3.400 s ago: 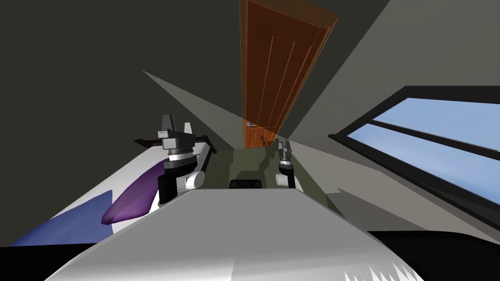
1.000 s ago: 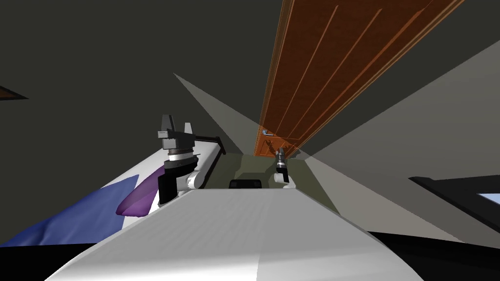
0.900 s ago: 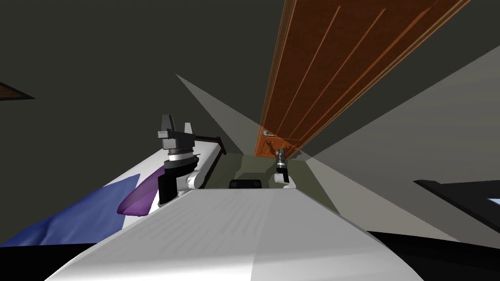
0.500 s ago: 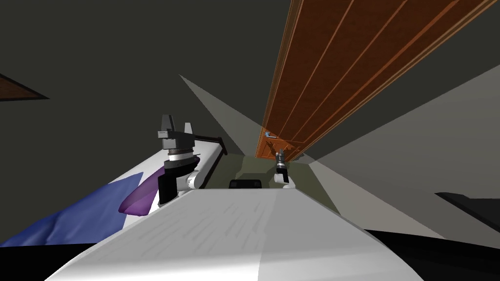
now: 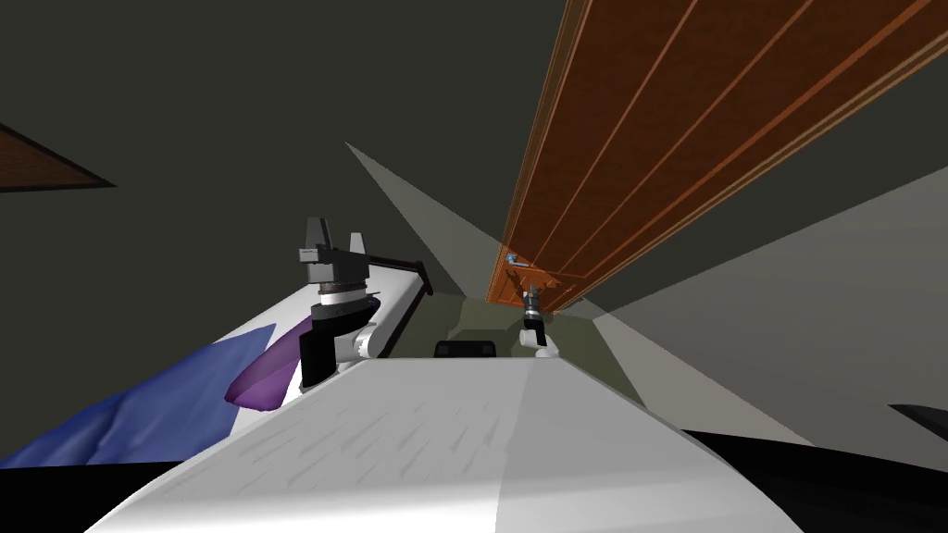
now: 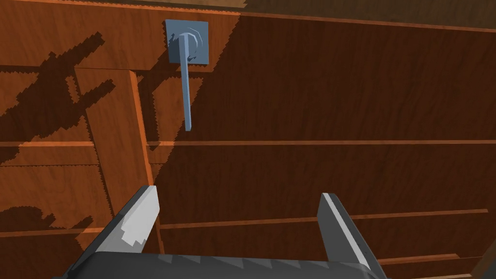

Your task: Pull the door open

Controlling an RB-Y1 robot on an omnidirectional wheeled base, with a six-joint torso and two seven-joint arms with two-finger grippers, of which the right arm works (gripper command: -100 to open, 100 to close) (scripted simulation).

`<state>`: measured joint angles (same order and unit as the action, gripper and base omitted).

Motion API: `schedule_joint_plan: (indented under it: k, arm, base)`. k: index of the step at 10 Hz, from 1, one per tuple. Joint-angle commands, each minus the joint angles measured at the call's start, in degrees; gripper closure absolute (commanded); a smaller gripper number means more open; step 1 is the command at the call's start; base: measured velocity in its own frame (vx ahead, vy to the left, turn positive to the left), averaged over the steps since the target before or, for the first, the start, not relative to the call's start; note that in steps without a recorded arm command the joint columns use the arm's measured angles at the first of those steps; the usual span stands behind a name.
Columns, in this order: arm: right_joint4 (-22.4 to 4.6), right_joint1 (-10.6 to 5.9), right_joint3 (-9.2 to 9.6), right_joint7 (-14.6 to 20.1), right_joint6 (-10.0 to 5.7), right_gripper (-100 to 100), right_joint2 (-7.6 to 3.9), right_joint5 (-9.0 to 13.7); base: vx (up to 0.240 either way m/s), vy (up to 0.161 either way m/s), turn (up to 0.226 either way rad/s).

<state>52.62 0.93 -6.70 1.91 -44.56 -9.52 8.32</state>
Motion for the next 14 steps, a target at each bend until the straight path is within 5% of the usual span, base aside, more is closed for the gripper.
schedule_joint_plan:
  k: [1, 14]
  arm:
    - [-1.9, -0.65, -0.25, 0.0, -0.09, -100, -0.13, 0.4]
    - [-15.6, -6.07, -1.82, -0.1, -1.74, -100, -1.01, 2.8]
  base:
    - [0.097, -0.023, 0.111]
    - [0.074, -0.018, 0.068]
